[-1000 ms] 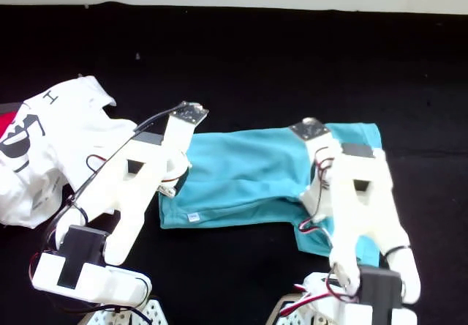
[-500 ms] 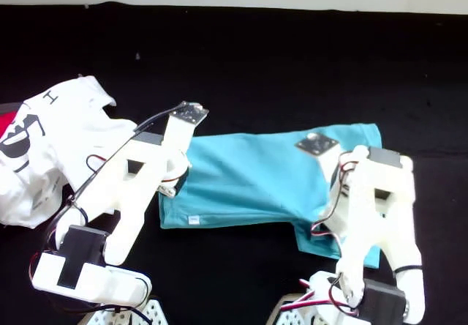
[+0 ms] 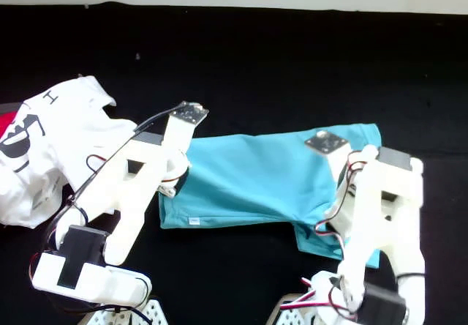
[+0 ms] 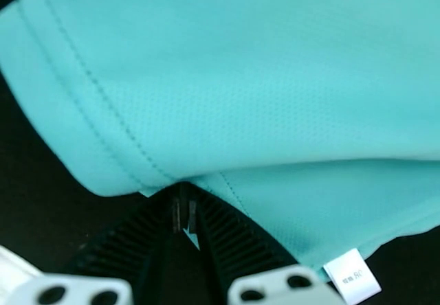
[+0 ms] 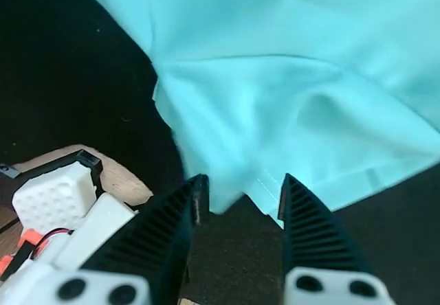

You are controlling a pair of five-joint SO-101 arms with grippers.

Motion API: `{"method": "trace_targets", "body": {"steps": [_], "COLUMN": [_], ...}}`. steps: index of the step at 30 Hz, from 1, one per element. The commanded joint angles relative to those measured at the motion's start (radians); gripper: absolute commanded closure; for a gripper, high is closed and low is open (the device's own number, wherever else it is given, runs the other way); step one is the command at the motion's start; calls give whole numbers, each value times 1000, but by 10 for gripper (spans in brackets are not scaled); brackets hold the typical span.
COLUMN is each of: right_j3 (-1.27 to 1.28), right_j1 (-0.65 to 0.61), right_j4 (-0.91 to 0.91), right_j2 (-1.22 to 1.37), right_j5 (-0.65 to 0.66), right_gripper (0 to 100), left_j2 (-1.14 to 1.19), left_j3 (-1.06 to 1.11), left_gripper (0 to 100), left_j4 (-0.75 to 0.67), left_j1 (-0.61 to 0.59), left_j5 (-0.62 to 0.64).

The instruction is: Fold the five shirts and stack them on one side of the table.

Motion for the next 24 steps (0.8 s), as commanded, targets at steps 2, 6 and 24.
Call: {"method": "trace_targets", "body": {"steps": [2,6,24], "right_j3": [-50,35,266], "right_j1": [97,206,249], "right_j4": [15,-33,-288], "right_j2": [-114,-107,-21], "right_j5": [-18,-18,-63], "right_gripper": [830,830,832], "left_j2": [15,15,15], "left_j3": [-12,-12,-10], "left_gripper": [992,992,992], "left_j4": [-25,-25,-25], "left_j1": [8,8,8], "left_j5": [-5,-5,-5]}}
